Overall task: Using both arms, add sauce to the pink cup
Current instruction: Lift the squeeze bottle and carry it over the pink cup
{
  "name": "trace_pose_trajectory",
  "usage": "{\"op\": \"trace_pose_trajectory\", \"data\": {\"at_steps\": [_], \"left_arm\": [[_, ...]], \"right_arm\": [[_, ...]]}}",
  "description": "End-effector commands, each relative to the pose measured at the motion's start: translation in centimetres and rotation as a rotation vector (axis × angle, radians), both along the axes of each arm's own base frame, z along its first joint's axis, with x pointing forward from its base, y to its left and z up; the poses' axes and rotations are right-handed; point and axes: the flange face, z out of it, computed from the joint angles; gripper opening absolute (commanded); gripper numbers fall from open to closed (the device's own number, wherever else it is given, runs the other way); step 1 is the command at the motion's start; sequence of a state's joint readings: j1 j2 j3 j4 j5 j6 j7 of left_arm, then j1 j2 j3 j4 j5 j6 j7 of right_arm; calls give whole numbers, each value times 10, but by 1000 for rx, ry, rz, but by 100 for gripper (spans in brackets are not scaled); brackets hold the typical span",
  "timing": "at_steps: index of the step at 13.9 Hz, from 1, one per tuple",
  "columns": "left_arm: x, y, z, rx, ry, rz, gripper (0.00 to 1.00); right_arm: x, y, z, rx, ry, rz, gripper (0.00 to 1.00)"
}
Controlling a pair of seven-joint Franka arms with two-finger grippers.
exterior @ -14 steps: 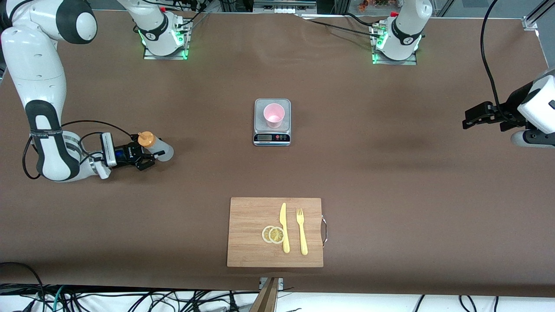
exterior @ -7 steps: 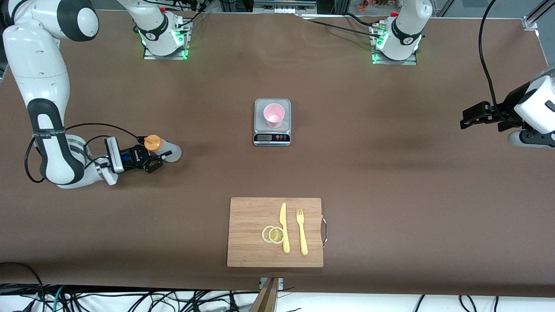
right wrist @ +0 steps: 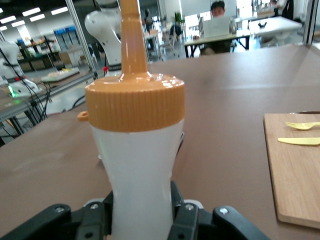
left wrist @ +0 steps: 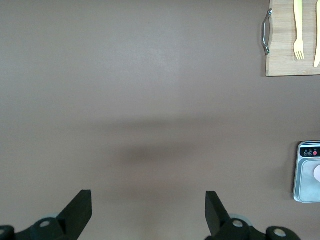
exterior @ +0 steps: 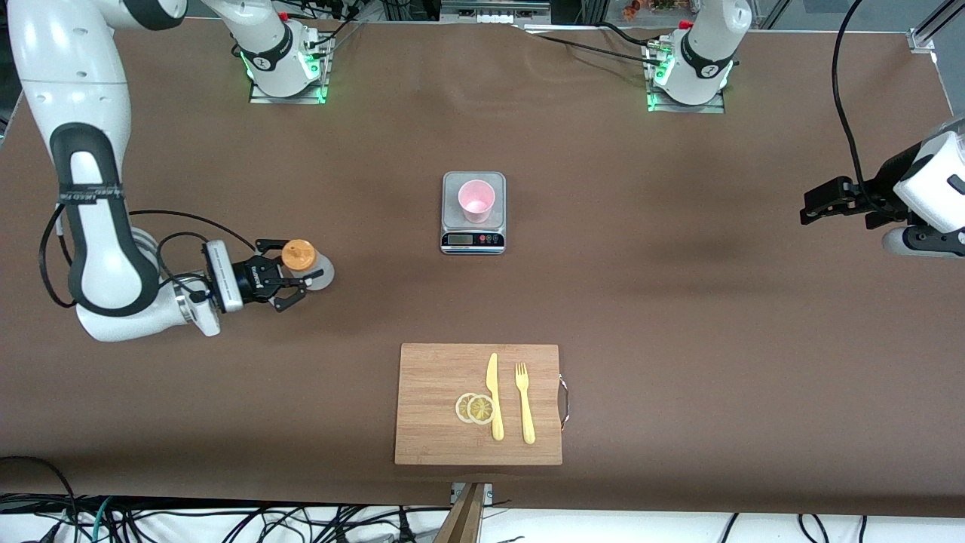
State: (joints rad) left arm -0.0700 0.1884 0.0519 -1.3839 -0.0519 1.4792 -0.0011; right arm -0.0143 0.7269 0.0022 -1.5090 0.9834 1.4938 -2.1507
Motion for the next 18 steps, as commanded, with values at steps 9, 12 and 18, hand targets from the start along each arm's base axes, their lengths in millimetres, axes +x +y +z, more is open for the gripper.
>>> {"op": "trace_pose_trajectory", "data": {"at_steps": [9, 12, 18], "left_arm": [[0, -1, 4, 10, -2, -16, 100], [0, -1, 4, 9, -2, -14, 100], [1, -1, 4, 9, -3, -14, 100]], "right_arm": [[-14, 122, 62, -441, -164, 124, 16], [-32, 162, 87, -607, -173, 168, 16], [-76, 242, 99, -900, -199, 211, 17]]}}
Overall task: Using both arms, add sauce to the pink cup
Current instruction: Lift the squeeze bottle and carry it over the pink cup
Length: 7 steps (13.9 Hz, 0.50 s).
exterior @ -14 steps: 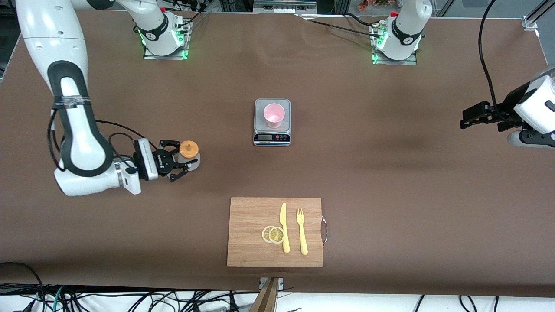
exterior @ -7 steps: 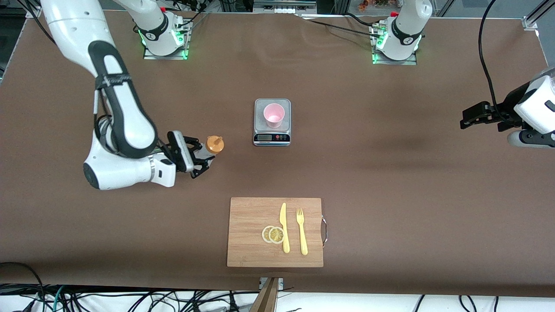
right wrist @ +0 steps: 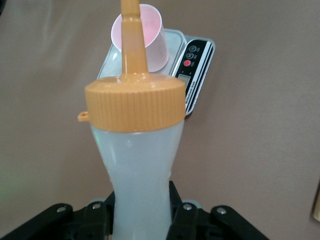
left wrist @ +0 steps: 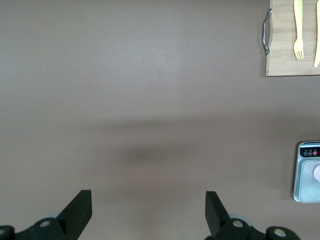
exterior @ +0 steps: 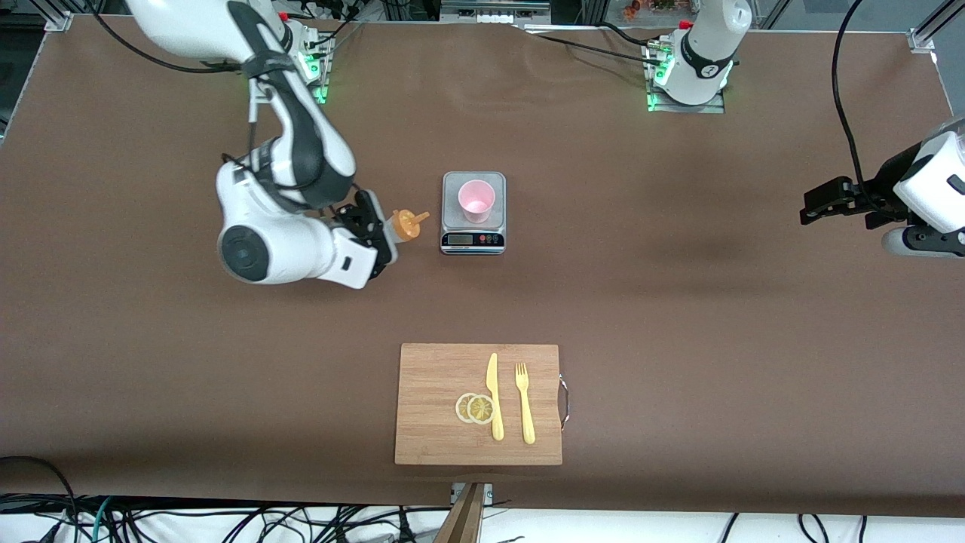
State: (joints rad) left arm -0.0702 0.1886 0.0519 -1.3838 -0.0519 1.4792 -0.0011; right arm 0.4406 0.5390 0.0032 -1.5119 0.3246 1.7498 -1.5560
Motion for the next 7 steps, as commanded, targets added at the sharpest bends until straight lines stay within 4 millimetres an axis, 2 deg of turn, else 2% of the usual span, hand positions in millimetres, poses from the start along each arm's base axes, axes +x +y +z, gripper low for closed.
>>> {"op": "trace_pose_trajectory", "data": {"at_steps": [1, 5, 7], "left_arm": [[0, 0, 4, 10, -2, -14, 100], [0, 0, 4, 10, -2, -14, 100], [0, 0, 4, 10, -2, -14, 100]], "right_arm": [[-26, 33, 6, -110, -33, -3, 17], [-56, 75, 2, -222, -76, 17, 19], [-66, 80, -7, -283, -88, 27, 21]]}}
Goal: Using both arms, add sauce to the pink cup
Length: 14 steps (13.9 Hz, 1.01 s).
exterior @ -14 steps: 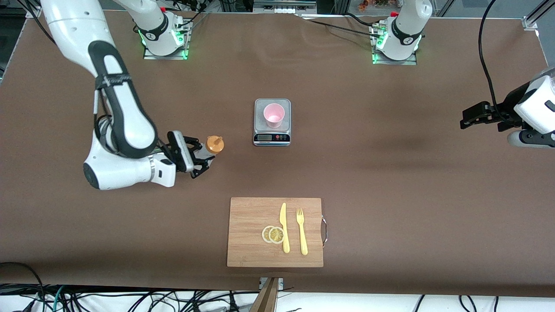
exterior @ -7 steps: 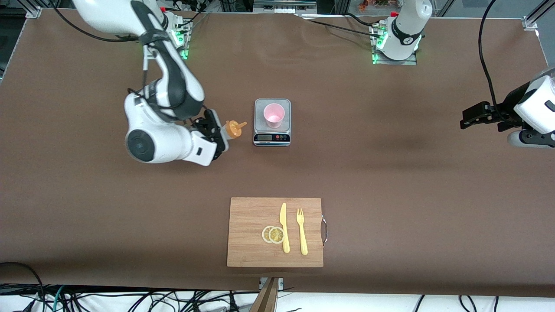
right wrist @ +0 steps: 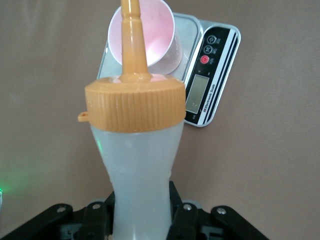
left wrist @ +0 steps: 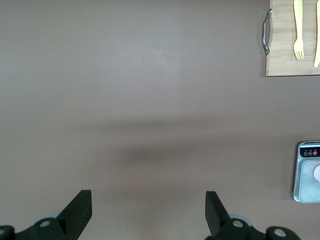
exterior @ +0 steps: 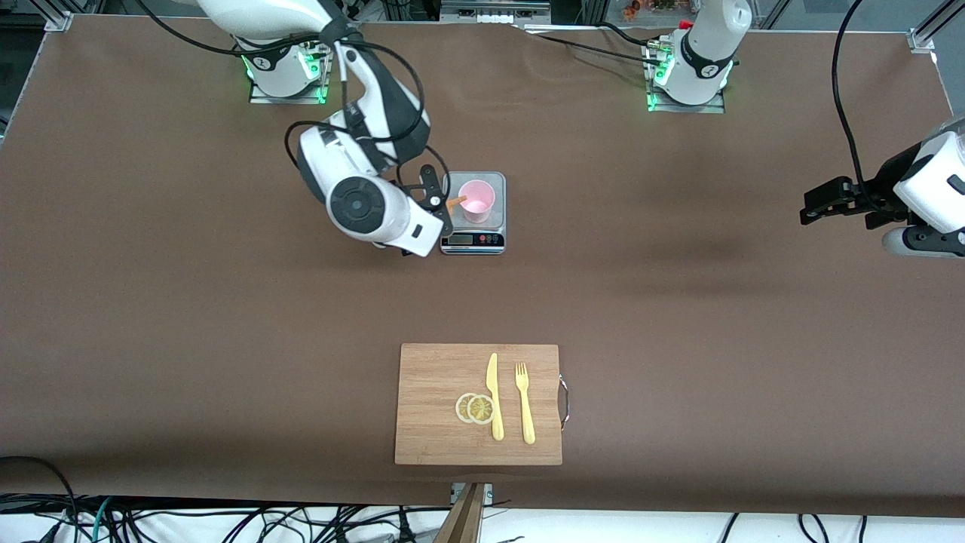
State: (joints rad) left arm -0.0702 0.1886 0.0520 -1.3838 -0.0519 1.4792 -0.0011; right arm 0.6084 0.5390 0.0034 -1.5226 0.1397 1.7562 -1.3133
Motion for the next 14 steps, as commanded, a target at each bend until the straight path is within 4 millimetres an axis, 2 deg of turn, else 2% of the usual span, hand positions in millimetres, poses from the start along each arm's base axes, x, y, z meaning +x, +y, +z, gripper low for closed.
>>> {"op": "trace_pose_trajectory", "data": {"at_steps": [1, 3, 4, 10, 14], "left_arm": [[0, -1, 4, 9, -2, -14, 100], [0, -1, 4, 9, -2, -14, 100], [1, -1, 4, 9, -3, -14, 100], [0, -1, 4, 9, -2, -16, 100], [0, -1, 4, 9, -2, -16, 100]], "right_arm": [[-15, -2, -6, -64, -12, 4, 21], [-24, 2, -13, -98, -19, 35, 21], [-34, 13, -14, -126, -32, 49, 21], [-47, 25, -15, -231, -89, 34, 21], [-58, 37, -25, -299, -131, 23, 21]]}}
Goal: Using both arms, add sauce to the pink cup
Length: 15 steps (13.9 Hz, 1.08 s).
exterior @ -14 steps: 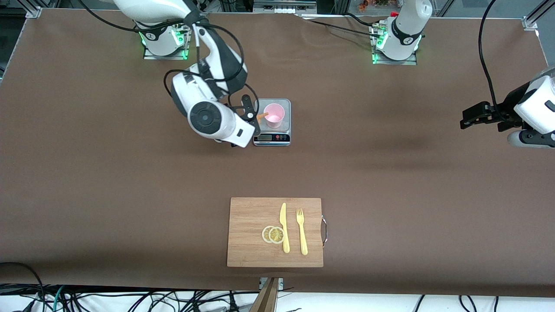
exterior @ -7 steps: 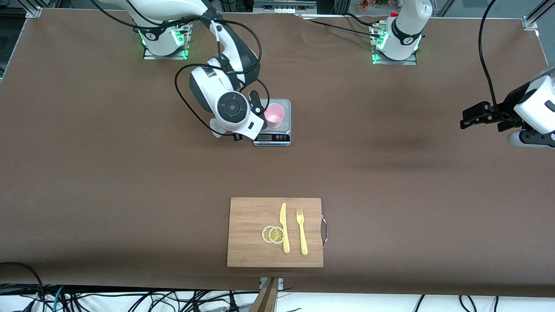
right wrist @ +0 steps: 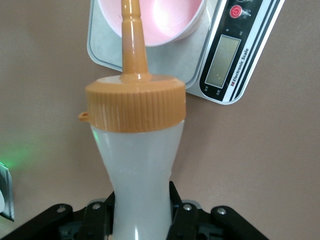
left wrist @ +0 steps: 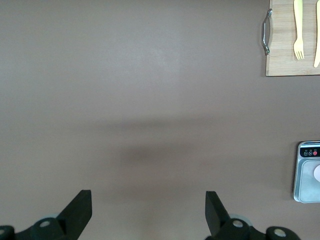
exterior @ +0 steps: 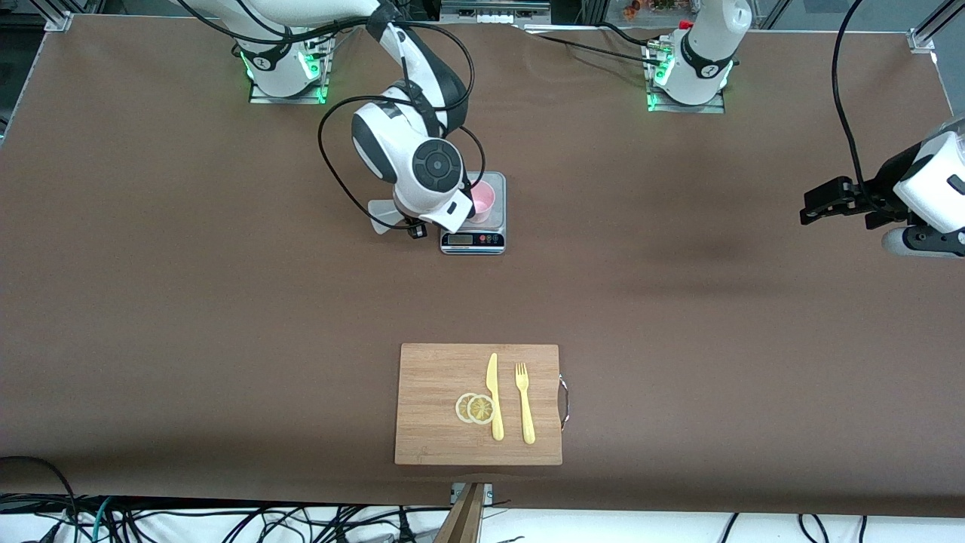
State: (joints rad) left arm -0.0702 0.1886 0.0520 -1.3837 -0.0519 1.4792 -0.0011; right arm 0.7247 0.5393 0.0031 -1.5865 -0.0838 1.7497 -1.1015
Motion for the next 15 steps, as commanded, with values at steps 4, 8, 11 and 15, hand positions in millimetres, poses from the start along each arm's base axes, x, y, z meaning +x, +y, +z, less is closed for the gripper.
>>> {"op": "trace_pose_trajectory", "data": {"at_steps": [4, 8, 11, 15], "left_arm": [[1, -1, 4, 9, -3, -16, 100], [0, 0, 4, 9, -2, -14, 100], [0, 0, 4, 9, -2, -14, 100], [0, 0, 4, 9, -2, -14, 100]], "right_arm": [[-27, 20, -1, -115, -90, -12, 21], [-34, 26, -2, -158, -132, -38, 24], [-47, 34, -4, -231, -186, -30, 23], [-61, 45, -3, -268, -244, -64, 23]]}}
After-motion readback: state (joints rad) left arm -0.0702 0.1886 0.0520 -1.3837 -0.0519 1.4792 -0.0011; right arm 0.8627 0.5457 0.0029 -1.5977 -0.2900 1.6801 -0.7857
